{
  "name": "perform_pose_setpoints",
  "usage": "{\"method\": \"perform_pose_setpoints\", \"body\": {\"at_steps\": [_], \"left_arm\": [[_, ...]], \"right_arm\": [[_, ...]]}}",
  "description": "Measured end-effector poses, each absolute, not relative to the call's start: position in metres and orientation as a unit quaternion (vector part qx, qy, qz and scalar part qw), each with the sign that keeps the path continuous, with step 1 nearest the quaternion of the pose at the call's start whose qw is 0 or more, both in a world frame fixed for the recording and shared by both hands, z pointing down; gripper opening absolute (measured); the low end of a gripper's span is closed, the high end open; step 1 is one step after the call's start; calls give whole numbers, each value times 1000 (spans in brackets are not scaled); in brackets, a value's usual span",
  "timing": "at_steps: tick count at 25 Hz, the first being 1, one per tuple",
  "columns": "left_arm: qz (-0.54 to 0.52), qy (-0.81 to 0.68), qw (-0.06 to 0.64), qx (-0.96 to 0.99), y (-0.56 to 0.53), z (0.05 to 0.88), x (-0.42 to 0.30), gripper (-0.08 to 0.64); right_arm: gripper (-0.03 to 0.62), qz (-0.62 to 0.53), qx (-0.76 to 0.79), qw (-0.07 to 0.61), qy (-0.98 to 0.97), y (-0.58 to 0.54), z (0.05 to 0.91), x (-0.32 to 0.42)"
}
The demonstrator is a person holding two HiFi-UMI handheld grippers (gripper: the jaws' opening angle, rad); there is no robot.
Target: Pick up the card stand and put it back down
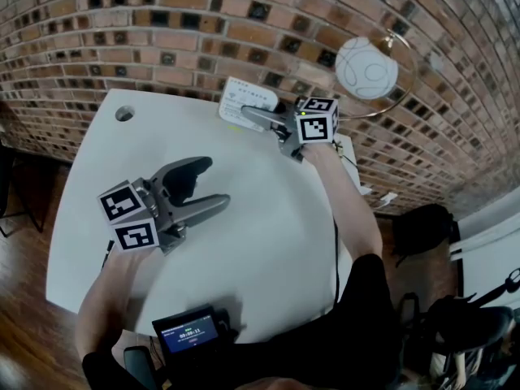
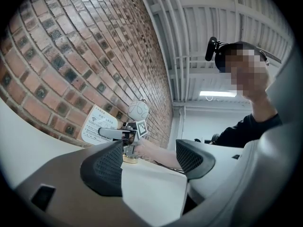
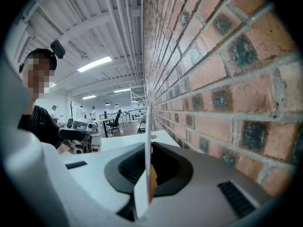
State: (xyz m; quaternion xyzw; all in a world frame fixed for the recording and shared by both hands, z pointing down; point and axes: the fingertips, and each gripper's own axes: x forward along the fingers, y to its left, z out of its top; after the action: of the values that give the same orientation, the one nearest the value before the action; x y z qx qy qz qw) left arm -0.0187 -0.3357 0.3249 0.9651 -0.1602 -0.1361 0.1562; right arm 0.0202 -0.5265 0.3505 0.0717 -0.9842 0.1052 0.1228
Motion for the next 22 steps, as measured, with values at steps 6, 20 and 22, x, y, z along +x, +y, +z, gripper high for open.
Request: {"method": "perform_pose_setpoints", "body": {"at_steps": [6,20,22], "left_arm": [[-127,-156,159,967,-335,329,-18,351],[-121,-153,163,967,-335,333,-18,351],[-121,-153,164,967,-335,334,-18,351]], "right_arm": [[31,121,70,136,-981,-546,367,13],[31,135,59,143,-979,-575,388,3],[32,143,54,144,-978,-578,394,3]]}}
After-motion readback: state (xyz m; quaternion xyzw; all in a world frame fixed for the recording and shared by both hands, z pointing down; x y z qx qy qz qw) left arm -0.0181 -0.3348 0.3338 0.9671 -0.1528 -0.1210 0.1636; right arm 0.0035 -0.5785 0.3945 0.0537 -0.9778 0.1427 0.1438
